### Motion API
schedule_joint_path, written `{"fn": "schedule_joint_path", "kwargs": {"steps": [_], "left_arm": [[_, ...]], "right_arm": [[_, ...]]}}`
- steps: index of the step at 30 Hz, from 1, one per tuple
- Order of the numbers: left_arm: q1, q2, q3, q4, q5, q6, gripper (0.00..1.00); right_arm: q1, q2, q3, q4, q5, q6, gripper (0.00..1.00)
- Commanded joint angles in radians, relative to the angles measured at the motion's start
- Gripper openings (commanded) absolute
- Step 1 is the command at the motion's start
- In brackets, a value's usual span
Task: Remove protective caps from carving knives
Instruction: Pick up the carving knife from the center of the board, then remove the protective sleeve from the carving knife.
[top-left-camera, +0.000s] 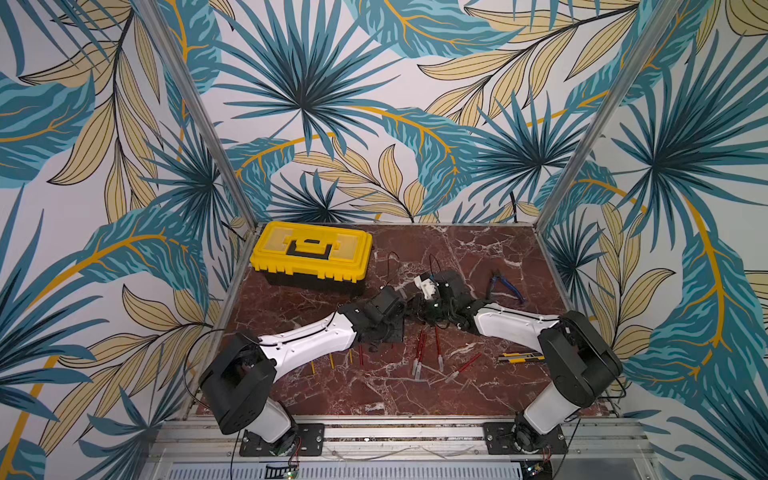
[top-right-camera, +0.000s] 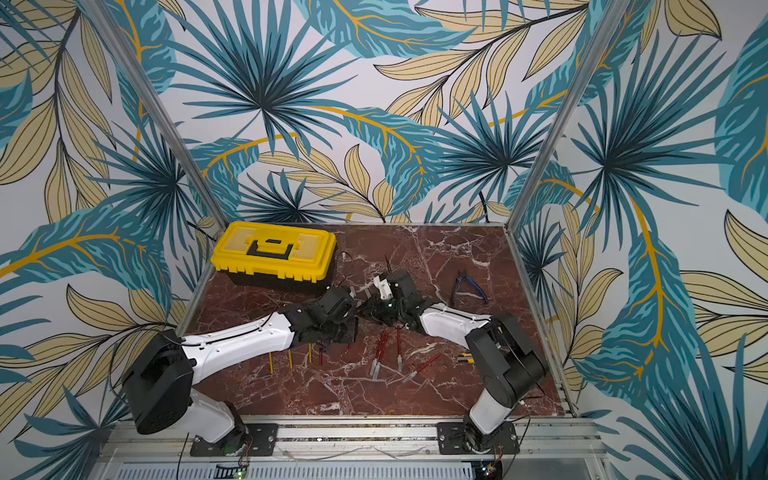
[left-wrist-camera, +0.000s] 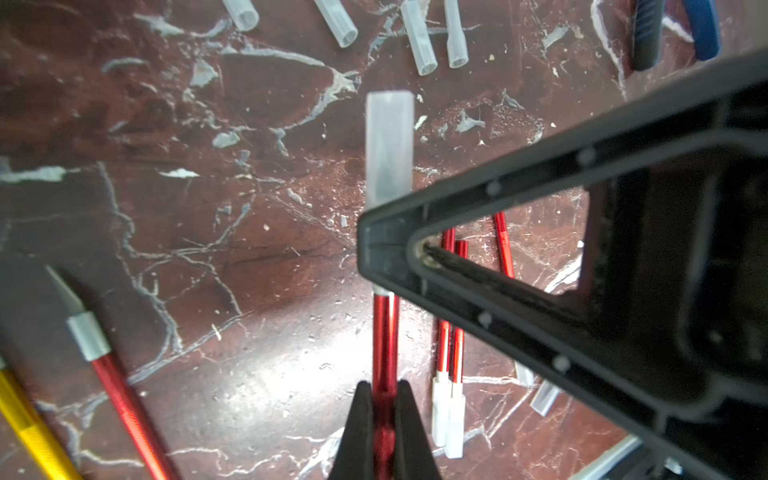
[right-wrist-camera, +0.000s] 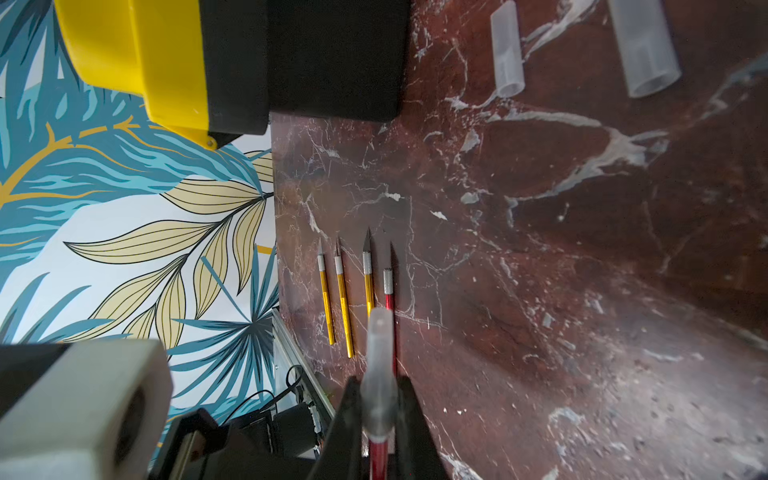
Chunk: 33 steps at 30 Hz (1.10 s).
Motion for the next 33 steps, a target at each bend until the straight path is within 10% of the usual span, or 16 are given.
{"fn": "schedule_joint_path", "kwargs": {"steps": [1, 33], "left_arm": [[-0.002, 0.003, 0.0, -0.004, 0.008, 0.004, 0.0], [-0.006, -0.023, -0.087, -0.003, 0.05, -0.035, 0.0]], "right_arm": [[0.003, -0.015, -0.011, 0.011, -0.002, -0.004, 0.0], [-0.184, 0.223, 0.544, -0.497, 0.147, -0.28, 0.0]]}}
